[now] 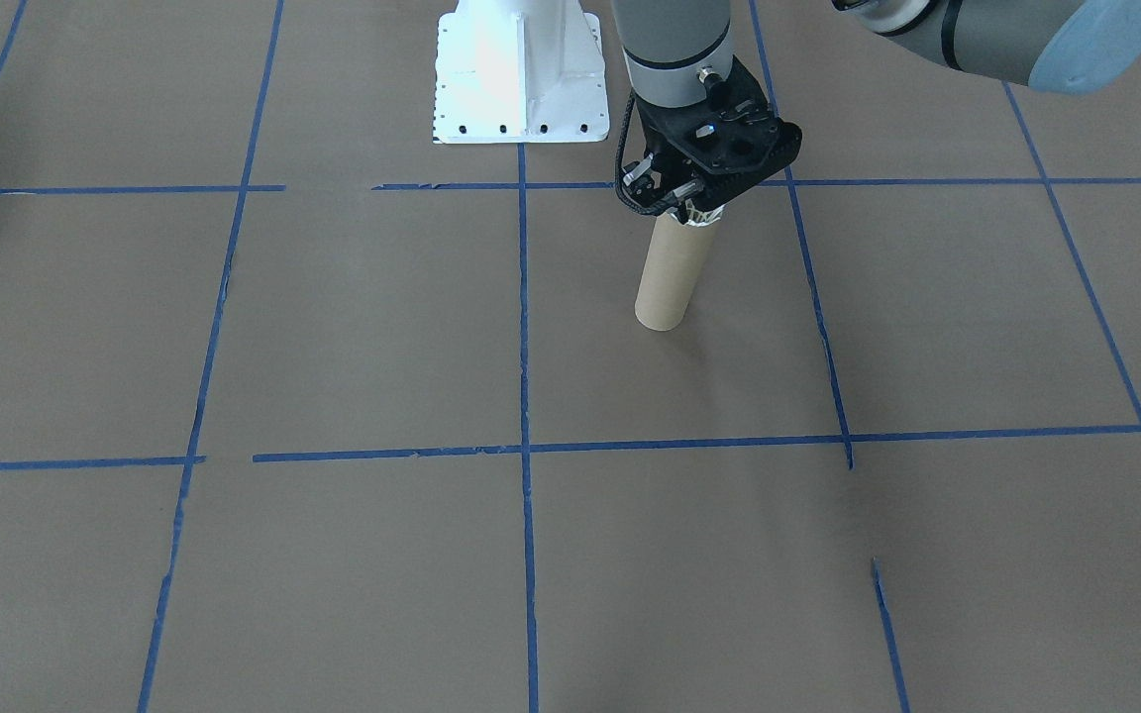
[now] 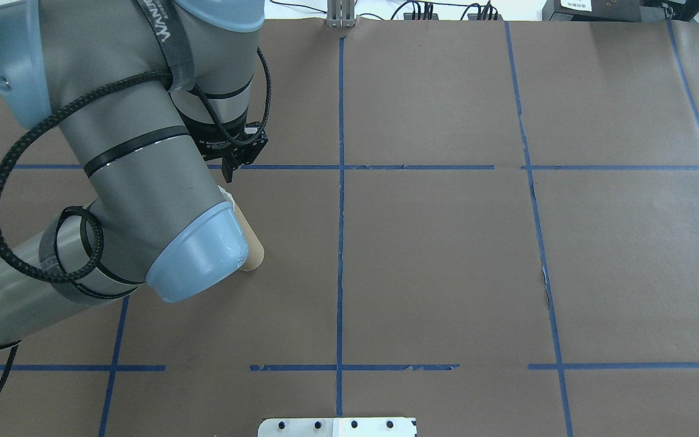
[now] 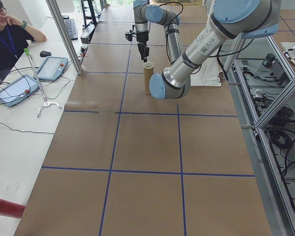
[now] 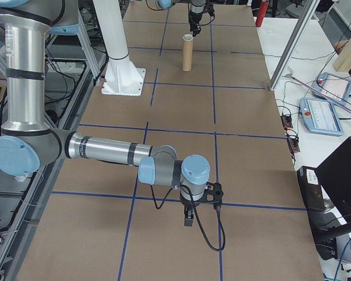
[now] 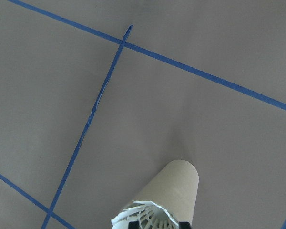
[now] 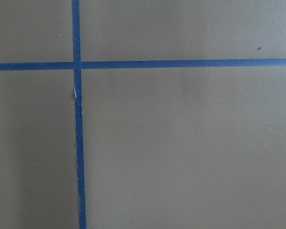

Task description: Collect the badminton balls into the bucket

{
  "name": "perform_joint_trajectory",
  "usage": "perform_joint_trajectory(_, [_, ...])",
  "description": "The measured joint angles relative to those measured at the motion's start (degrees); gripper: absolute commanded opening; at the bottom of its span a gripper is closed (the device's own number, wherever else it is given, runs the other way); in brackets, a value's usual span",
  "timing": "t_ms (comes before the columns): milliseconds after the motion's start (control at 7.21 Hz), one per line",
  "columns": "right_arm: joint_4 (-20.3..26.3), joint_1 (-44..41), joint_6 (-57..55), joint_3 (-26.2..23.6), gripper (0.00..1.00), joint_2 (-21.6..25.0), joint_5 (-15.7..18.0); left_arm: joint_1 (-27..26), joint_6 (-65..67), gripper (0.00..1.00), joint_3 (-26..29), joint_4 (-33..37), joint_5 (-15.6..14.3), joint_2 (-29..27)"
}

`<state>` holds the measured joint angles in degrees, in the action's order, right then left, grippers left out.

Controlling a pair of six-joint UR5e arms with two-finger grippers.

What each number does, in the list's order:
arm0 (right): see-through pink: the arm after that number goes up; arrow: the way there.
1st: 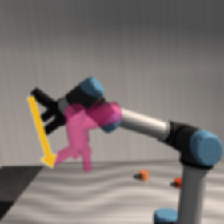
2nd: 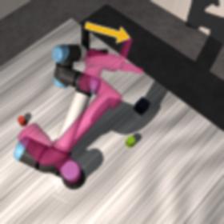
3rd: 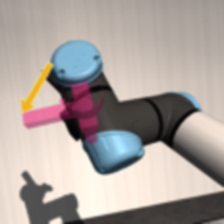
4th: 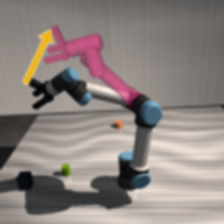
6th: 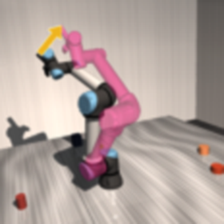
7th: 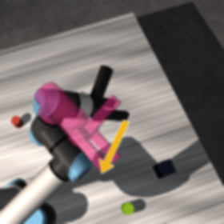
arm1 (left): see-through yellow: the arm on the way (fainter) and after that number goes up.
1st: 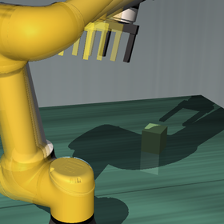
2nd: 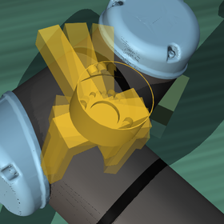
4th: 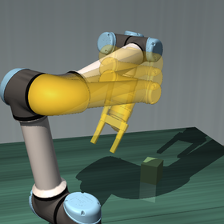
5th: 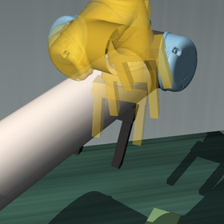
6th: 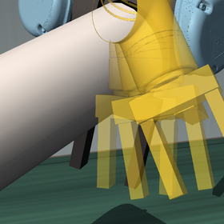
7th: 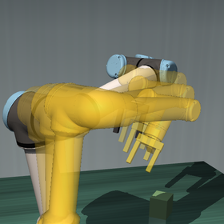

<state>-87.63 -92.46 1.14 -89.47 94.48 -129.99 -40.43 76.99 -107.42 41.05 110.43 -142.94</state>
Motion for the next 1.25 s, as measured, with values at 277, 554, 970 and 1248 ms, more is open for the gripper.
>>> perform_joint_trajectory(277, [0.0, 0.0, 0.0, 0.0, 1.0, 0.0, 0.0, -0.3, -4.0, 1.0, -2.7, 2.7, -0.2, 2.6])
perform_joint_trajectory(554, [0.0, 0.0, 0.0, 0.0, 1.0, 0.0, 0.0, -5.0, -13.2, 1.0, -8.0, 6.0, 0.4, 5.7])
perform_joint_trajectory(970, [0.0, 0.0, 0.0, 0.0, 1.0, 0.0, 0.0, -18.3, -32.6, 1.0, -10.0, 17.9, 5.8, 17.1])
perform_joint_trajectory(1248, [0.0, 0.0, 0.0, 0.0, 1.0, 0.0, 0.0, -28.5, -50.7, 1.0, -8.9, 22.4, 9.6, 25.8])
